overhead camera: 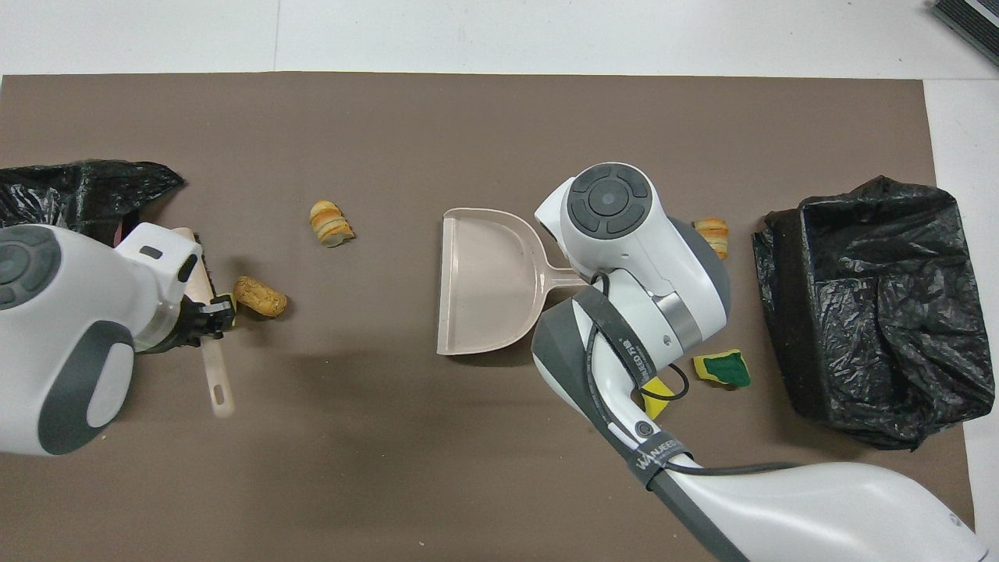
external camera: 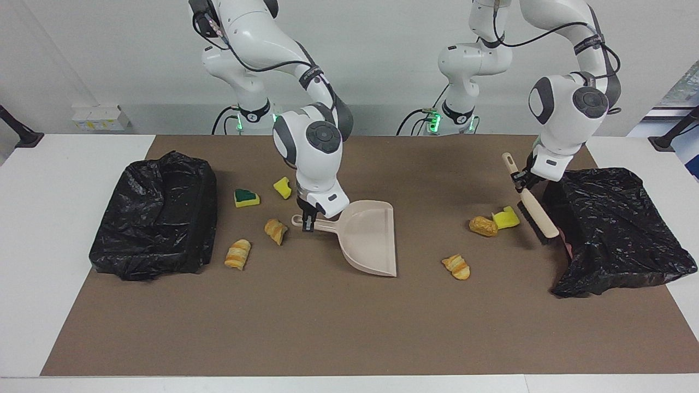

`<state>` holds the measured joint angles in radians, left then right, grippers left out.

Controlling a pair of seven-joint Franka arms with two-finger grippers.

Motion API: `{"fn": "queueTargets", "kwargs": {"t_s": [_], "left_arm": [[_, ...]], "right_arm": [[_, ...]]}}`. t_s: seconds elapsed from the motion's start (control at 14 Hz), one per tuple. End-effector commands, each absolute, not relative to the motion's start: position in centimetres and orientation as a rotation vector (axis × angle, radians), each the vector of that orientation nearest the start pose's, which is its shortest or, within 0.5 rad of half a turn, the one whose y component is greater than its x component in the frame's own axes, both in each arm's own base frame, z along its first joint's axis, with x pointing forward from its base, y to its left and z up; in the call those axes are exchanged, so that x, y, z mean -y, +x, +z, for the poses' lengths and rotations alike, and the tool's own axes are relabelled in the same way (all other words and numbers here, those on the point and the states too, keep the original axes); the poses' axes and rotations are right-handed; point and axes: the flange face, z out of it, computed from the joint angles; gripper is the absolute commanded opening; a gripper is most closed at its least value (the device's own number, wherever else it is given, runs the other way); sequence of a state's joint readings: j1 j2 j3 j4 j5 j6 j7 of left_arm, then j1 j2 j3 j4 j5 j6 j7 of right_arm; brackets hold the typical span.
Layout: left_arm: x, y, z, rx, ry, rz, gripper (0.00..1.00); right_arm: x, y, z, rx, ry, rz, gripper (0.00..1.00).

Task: Sweep and dump trash in bin
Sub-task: 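Sweep bread and sponge pieces into the dustpan with the left gripper's brush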

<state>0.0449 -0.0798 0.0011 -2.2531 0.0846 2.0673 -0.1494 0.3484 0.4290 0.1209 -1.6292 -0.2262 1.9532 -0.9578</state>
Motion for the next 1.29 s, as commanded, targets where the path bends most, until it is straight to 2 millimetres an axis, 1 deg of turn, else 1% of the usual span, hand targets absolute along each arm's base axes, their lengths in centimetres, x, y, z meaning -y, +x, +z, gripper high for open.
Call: {"fn": "queueTargets", "kwargs": {"t_s": [0.0,0.07,0.14,0.22,0.29,0.43,0.5,0.65,0.79,0.93,1.0,1.08,1.22], "left_arm": [[-2.1,48.4,36.8,0.097,-3.051,0.151,0.0],[-1.4,48.2,36.2,0.085,-3.049,0.166,0.0],[0.5,48.3,36.3,0.05,-3.05,0.156,0.0],[2.3,48.3,36.0,0.055,-3.054,0.162,0.0],[4.0,48.5,35.7,0.105,-3.051,0.161,0.0],[9.0,49.1,35.0,0.193,-3.061,0.159,0.0],[10.6,49.5,35.2,0.213,-3.087,0.157,0.0],[13.1,49.8,35.6,0.222,-3.149,0.165,0.0],[16.1,50.1,36.0,0.16,-3.176,0.167,0.0],[20.4,51.9,34.5,0.079,-3.193,0.192,0.0],[21.0,52.3,34.6,0.06,-3.202,0.187,0.0],[21.3,52.4,34.6,0.043,-3.21,0.186,0.0],[24.8,51.1,34.9,-0.045,-3.239,0.19,0.0]], "right_arm": [[-28.5,60.5,36.5,2.224,-2.381,0.19,0.0],[-28.7,60.4,36.4,2.199,-2.397,0.19,0.0],[-28.6,60.4,36.5,2.19,-2.422,0.193,0.0],[-28.5,60.4,36.2,2.196,-2.423,0.195,0.0],[-28.6,60.3,36.1,2.199,-2.421,0.198,0.0],[-28.7,60.3,35.9,2.214,-2.417,0.177,0.0],[-28.7,60.1,35.6,2.225,-2.413,0.179,0.0],[-28.7,60.1,35.6,2.225,-2.413,0.176,0.0],[-28.7,60.1,35.6,2.225,-2.413,0.176,0.0],[-28.7,60.1,35.6,2.225,-2.413,0.176,0.0],[-28.6,60.1,35.6,2.224,-2.415,0.177,0.0],[-28.6,60.1,35.6,2.223,-2.415,0.179,0.0],[-28.5,60.2,35.7,2.222,-2.417,0.177,0.0]]}}
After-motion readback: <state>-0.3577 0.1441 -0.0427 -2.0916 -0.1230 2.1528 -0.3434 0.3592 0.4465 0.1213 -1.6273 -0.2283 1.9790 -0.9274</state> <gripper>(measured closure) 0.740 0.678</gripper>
